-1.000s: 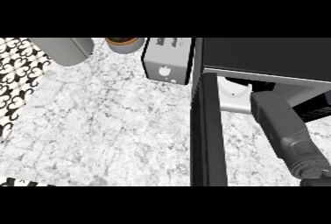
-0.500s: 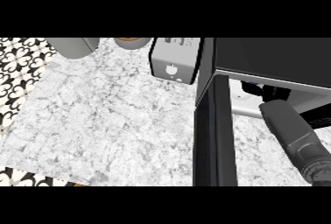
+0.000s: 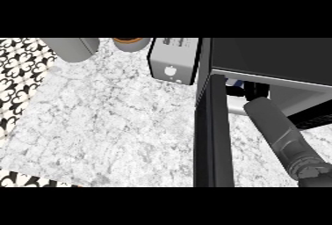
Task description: Pick up the milk, place it into the microwave and close the microwave
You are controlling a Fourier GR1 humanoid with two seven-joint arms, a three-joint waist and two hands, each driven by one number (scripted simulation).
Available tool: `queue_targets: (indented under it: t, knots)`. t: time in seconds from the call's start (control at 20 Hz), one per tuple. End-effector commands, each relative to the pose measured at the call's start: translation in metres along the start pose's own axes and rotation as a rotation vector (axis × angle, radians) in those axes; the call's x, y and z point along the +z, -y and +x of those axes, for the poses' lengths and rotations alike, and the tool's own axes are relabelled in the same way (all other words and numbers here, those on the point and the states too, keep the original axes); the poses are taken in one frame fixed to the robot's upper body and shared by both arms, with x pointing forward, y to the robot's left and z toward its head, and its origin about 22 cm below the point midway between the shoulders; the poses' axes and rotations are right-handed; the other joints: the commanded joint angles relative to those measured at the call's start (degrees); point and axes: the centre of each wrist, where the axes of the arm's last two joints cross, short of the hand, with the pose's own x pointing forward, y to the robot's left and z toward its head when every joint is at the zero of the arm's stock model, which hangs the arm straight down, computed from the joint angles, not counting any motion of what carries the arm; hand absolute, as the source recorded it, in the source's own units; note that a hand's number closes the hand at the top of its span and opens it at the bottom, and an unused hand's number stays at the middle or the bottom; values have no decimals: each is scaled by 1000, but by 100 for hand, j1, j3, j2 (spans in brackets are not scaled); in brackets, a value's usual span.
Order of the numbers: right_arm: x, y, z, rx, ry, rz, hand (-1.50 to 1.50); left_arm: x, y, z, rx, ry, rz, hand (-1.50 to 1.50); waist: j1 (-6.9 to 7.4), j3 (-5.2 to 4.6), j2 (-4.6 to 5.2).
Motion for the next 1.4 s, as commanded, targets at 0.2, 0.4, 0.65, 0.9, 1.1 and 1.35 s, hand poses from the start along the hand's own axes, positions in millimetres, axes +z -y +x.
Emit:
queue_targets:
  t: [0.2, 0.4, 0.65, 0.9, 1.1, 1.35]
  knots:
    - [7, -16, 21, -126, 55, 160, -150, -6, 0, -7, -2, 23, 0, -150, -89, 28, -11]
    - [17, -28, 34, -274, 18, 141, -150, 1, 0, -6, -2, 5, 2, -150, -173, 40, -50]
    - [15, -28, 40, -448, 15, 134, -150, 4, -4, -4, -9, -5, -5, -150, -295, 35, -101]
    - [35, -31, 18, -611, -21, 160, -150, 5, 1, 6, -14, 4, 5, -150, -435, 34, -160]
    - [69, -34, -11, -697, -27, 196, -150, -3, 9, 12, -12, 34, 4, -150, -541, 30, -183]
    - [89, -35, -26, -781, -43, 218, -150, 9, 14, 5, -32, 1, 15, -150, -655, 10, -261]
